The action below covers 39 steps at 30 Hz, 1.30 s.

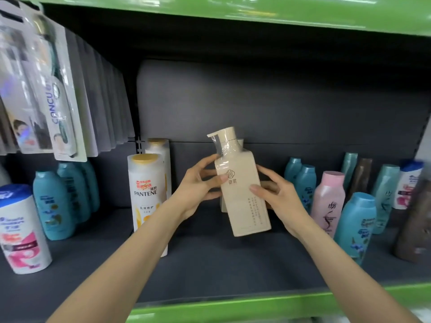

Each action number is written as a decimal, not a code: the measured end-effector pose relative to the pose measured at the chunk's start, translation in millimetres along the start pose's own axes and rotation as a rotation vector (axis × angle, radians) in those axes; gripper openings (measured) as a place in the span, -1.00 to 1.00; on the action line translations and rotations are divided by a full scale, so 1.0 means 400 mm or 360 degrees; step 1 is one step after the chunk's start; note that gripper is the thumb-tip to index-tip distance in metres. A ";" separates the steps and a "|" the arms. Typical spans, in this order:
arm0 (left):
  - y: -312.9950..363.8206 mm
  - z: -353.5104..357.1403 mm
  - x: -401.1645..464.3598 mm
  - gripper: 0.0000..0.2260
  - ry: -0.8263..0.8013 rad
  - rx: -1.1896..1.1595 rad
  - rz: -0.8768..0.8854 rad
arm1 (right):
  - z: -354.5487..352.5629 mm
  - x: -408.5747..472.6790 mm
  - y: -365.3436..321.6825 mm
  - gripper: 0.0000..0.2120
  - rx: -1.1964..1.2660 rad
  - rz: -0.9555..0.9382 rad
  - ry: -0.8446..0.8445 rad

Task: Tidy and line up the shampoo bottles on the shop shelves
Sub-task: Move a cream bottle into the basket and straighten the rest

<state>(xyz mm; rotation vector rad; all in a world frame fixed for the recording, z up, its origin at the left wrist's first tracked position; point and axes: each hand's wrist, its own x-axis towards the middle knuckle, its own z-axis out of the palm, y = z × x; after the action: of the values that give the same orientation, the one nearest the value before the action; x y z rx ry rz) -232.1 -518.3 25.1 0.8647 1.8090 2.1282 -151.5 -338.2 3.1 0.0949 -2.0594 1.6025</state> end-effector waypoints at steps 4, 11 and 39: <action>0.008 0.005 0.002 -0.48 0.0389 0.0223 0.0066 | 0.015 -0.005 -0.011 -0.48 -0.0368 -0.0170 0.0143; 0.048 -0.008 0.017 -0.60 0.0583 0.0653 0.0426 | 0.014 -0.023 0.010 -0.45 -0.1056 -0.0453 0.0228; 0.087 -0.051 -0.087 -0.68 0.0208 0.0578 0.0758 | -0.023 -0.019 0.034 -0.37 -0.1700 -0.1552 0.0805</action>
<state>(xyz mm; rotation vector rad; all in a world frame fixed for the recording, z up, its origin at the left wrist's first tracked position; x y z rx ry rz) -208.4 -560.9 46.9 1.3916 2.2907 2.1868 -146.8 -327.7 -10.9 0.2255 -1.7309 -0.1109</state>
